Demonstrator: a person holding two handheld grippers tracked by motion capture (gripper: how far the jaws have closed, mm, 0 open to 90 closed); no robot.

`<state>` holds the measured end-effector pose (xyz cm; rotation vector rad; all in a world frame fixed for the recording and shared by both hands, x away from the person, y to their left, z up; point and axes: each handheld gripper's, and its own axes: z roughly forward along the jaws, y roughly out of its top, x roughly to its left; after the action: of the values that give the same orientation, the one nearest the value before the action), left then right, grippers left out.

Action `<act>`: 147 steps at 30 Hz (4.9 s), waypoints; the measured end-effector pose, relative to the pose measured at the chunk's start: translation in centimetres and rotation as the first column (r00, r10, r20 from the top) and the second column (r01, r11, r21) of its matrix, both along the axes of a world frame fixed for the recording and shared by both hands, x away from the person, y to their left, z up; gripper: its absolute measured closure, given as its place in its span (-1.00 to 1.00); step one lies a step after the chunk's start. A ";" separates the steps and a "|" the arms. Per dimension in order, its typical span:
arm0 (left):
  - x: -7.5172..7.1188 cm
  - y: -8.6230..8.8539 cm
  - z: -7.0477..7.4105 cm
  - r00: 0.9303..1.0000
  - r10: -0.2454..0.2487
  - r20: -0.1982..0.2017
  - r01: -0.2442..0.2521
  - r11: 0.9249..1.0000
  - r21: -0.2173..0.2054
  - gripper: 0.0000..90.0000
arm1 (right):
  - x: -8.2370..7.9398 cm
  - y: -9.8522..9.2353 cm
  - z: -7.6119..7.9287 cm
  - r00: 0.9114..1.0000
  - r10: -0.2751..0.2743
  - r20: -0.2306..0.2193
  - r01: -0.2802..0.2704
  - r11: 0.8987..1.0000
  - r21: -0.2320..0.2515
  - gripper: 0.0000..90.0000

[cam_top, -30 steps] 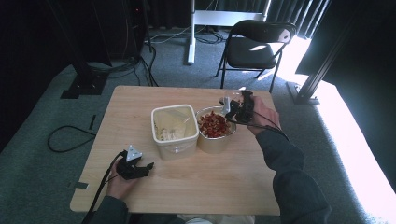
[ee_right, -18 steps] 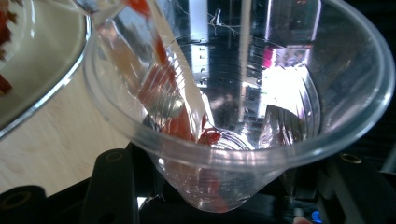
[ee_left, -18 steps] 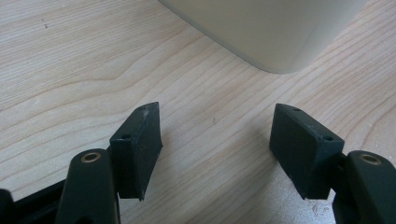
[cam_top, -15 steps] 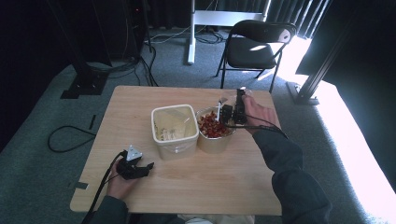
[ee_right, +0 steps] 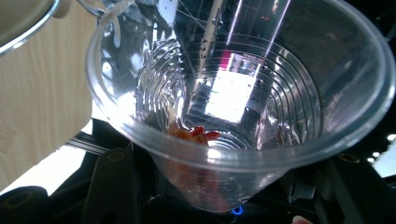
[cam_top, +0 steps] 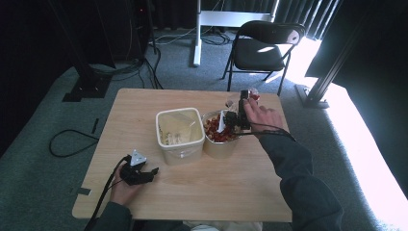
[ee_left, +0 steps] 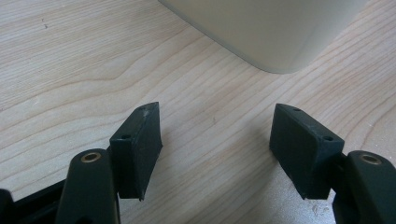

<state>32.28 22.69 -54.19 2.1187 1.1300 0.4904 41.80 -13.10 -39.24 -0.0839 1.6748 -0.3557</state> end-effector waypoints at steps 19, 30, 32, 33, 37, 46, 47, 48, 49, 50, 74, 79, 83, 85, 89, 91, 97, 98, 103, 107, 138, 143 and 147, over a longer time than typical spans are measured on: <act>0.0 0.0 0.0 1.000 0.001 0.000 -0.001 1.000 0.000 -0.23 | -0.3 0.3 -0.4 0.999 0.019 0.036 -0.017 0.998 -0.067 -0.02; 0.0 0.0 0.0 1.000 0.001 0.000 -0.001 1.000 0.000 -0.23 | -0.5 0.7 -0.7 0.998 0.039 0.045 -0.035 0.995 -0.094 -0.02; 0.0 0.0 0.0 1.000 0.001 0.000 -0.001 1.000 0.000 -0.23 | -0.5 0.8 -0.7 0.998 0.038 0.044 -0.034 0.995 -0.096 -0.02; 0.0 0.0 0.0 1.000 0.001 0.000 -0.001 1.000 -0.001 -0.23 | -0.5 0.8 -0.7 0.998 0.038 0.044 -0.034 0.995 -0.096 -0.02; 0.0 -0.1 0.0 1.000 -0.002 0.000 0.002 1.000 -0.001 -0.23 | -0.5 0.8 -0.7 0.998 0.039 0.041 -0.035 0.995 -0.099 -0.02; 0.0 -0.1 0.0 1.000 -0.004 -0.001 0.004 1.000 0.001 -0.23 | -0.4 0.8 -0.8 0.999 0.036 0.038 -0.032 0.995 -0.096 -0.02; 0.0 -0.1 0.0 1.000 -0.004 -0.001 0.004 1.000 0.001 -0.23 | -0.4 0.8 -0.8 0.999 0.036 0.038 -0.032 0.995 -0.096 -0.02; 0.0 -0.1 0.0 1.000 -0.005 -0.001 0.005 1.000 0.001 -0.23 | -0.4 0.8 -0.8 0.999 0.036 0.038 -0.032 0.995 -0.096 -0.02; 0.0 -0.1 0.0 1.000 -0.004 -0.001 0.004 1.000 0.000 -0.23 | -0.4 0.8 -0.8 0.999 0.036 0.037 -0.032 0.995 -0.098 -0.02; 0.0 -0.1 0.0 1.000 -0.004 -0.001 0.004 1.000 0.001 -0.23 | -0.4 0.8 -0.9 0.999 0.036 0.036 -0.033 0.995 -0.098 -0.02; 0.0 -0.1 0.0 1.000 -0.006 -0.001 0.006 1.000 0.001 -0.23 | -0.4 0.8 -0.7 0.999 0.038 0.010 -0.038 0.998 -0.041 -0.02; 0.0 -0.1 0.0 1.000 -0.007 -0.001 0.007 1.000 0.001 -0.23 | -0.2 0.4 0.8 0.993 0.049 -0.104 -0.020 0.966 0.259 -0.01; 0.0 -0.1 0.0 1.000 -0.008 0.000 0.008 1.000 0.001 -0.23 | -0.2 -0.4 1.9 0.979 0.073 -0.192 0.040 0.851 0.524 -0.01; 0.0 -0.1 0.0 1.000 -0.008 -0.001 0.008 1.000 -0.002 -0.23 | -0.2 -0.8 2.3 0.968 0.093 -0.232 0.071 0.787 0.612 -0.01; 0.0 -0.1 0.0 1.000 -0.009 0.000 0.009 1.000 -0.001 -0.23 | 0.0 -2.0 2.9 0.940 0.159 -0.301 0.149 0.604 0.783 -0.01; 0.0 -0.1 0.0 1.000 -0.008 0.001 0.008 1.000 -0.002 -0.23 | 0.1 -2.5 3.2 0.926 0.192 -0.324 0.181 0.527 0.830 -0.01; 0.0 -0.1 0.0 1.000 -0.010 0.000 0.010 1.000 0.000 -0.23 | 0.0 -3.7 3.9 0.888 0.296 -0.352 0.253 0.325 0.911 -0.01; 0.0 -0.1 0.0 1.000 -0.010 0.000 0.010 1.000 0.000 -0.23 | -0.1 -4.0 4.1 0.873 0.339 -0.351 0.269 0.264 0.926 -0.02; 0.0 -0.2 0.0 1.000 -0.010 0.001 0.010 1.000 0.000 -0.23 | -0.3 -4.3 4.3 0.866 0.361 -0.346 0.283 0.216 0.934 -0.02; 0.0 -0.2 0.0 1.000 -0.014 -0.001 0.014 1.000 0.003 -0.23 | -0.6 -4.3 4.3 0.860 0.378 -0.344 0.285 0.203 0.937 -0.02; 0.0 -0.3 -0.1 1.000 -0.019 0.004 0.019 1.000 -0.001 -0.27 | -2.4 -0.8 7.0 0.747 0.597 -0.293 0.318 0.066 0.946 -0.07; 0.0 -0.3 -0.1 1.000 -0.020 0.002 0.020 1.000 -0.002 -0.27 | -2.5 0.7 7.3 0.724 0.622 -0.298 0.323 0.076 0.943 -0.08; 0.0 -0.3 -0.1 1.000 -0.019 0.002 0.019 1.000 -0.002 -0.27 | -2.4 1.9 7.5 0.706 0.643 -0.295 0.323 0.079 0.943 -0.08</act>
<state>32.24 22.37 -54.26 2.1247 1.1074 0.4826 39.37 -11.25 -31.71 0.7388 2.2670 1.3672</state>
